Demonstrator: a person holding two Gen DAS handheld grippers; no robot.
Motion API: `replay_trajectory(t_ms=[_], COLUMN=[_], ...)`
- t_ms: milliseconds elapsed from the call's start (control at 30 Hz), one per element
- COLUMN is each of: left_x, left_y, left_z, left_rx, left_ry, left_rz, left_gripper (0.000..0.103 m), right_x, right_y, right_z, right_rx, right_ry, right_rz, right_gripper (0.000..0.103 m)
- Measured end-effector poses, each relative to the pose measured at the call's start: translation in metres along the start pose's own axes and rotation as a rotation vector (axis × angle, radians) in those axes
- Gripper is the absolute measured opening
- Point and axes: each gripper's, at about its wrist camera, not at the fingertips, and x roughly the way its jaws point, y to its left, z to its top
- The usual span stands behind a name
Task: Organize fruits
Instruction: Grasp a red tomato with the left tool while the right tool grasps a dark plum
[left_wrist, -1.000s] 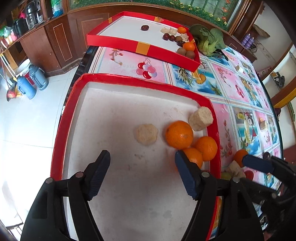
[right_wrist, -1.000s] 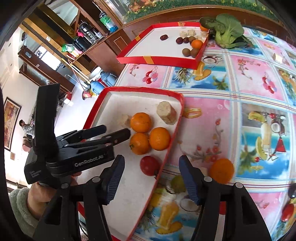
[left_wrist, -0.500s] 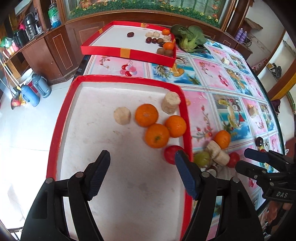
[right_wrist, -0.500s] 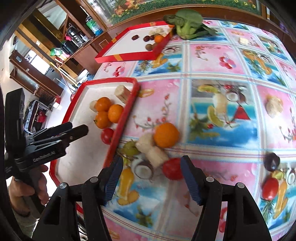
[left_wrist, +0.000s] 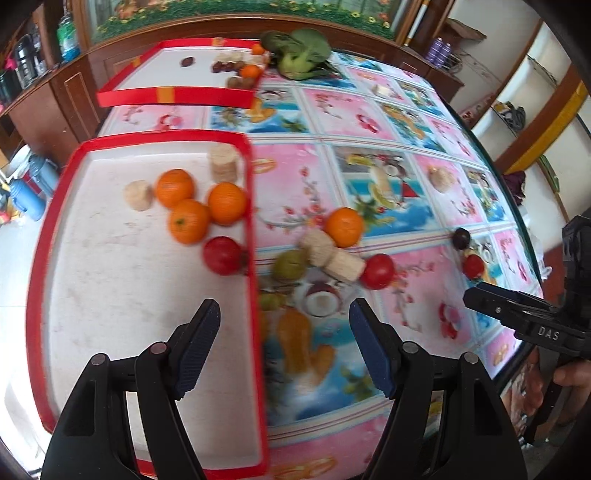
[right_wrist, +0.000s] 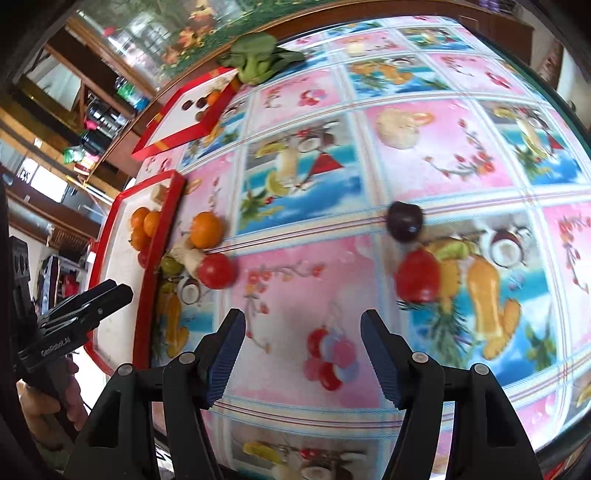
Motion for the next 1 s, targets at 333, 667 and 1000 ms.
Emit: replay_trajectory(t_ms=[333,667,1000], left_x=[0.027,0.039,0.048], left_y=[-0.053,-0.016,-0.052], left_z=[-0.01,0.01,0.016], left_rx=[0.061,-0.219,-0.158], left_ry=[0.101,0.106,0.126], left_rz=[-0.115,-0.193,-0.184], left_gripper=[0.072,0.072,0.064], right_x=[-0.016,-0.021,-0.018], right_y=[-0.033,-0.05,-0.046], right_z=[-0.004,0.001,0.016], right_rx=[0.05,0.062,-0.014], right_ry=[-0.03,-0.045,-0.047], right_rz=[-0.018,-0.023,-0.037], right_gripper=[0.067,0.067,0.067])
